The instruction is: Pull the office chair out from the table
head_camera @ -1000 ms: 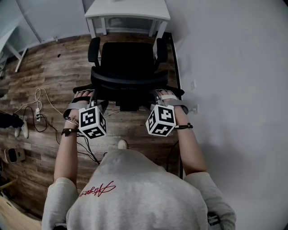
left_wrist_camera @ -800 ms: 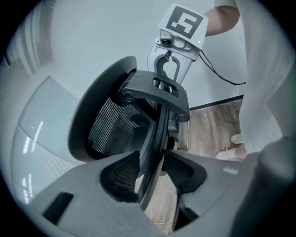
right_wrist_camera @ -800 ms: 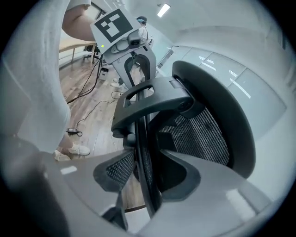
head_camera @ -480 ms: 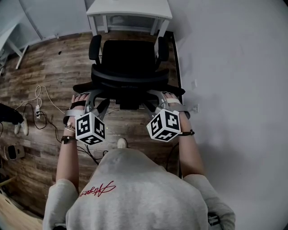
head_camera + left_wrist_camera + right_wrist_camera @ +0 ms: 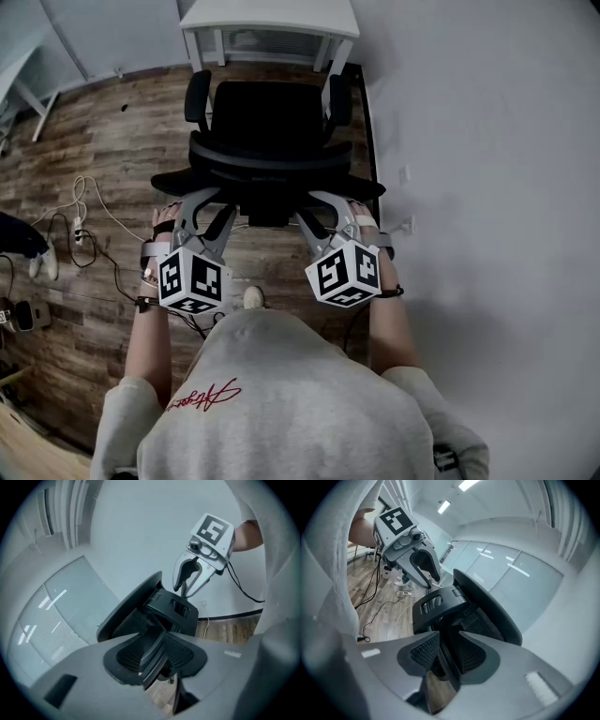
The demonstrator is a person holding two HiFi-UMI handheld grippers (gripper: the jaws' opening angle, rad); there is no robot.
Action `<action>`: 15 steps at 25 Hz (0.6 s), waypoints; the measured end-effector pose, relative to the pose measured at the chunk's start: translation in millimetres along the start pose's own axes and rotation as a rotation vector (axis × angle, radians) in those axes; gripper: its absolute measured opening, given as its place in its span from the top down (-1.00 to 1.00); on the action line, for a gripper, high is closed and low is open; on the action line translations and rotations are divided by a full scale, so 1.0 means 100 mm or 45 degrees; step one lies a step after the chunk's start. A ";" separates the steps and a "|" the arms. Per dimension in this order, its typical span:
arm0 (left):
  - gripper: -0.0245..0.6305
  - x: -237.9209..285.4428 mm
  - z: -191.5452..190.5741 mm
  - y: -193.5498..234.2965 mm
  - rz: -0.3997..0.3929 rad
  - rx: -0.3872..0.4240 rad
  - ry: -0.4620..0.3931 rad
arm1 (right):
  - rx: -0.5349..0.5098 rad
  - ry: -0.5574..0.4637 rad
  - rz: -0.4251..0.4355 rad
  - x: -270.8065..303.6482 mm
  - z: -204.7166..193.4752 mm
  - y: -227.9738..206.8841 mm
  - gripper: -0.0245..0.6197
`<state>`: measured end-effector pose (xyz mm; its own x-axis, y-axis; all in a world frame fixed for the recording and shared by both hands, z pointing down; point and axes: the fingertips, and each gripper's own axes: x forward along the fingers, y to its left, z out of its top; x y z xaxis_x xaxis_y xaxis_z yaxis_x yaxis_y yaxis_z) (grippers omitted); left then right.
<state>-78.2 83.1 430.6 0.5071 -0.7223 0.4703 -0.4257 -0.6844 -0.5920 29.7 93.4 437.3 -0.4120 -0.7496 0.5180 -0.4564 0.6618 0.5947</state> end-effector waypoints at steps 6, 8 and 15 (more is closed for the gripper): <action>0.61 -0.08 0.22 0.07 0.090 -0.177 -0.157 | 0.085 -0.113 -0.115 -0.12 0.18 -0.05 0.57; 0.62 -0.10 0.26 0.08 0.122 -0.224 -0.190 | 0.121 -0.150 -0.148 -0.16 0.25 -0.07 0.61; 0.67 -0.16 0.36 0.06 0.158 -0.335 -0.269 | 0.240 -0.244 -0.193 -0.26 0.40 -0.10 0.78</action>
<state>-62.3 94.1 395.9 0.5716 -0.7835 0.2437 -0.6582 -0.6151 -0.4341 13.7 107.0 393.7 -0.4609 -0.8366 0.2961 -0.6552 0.5458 0.5223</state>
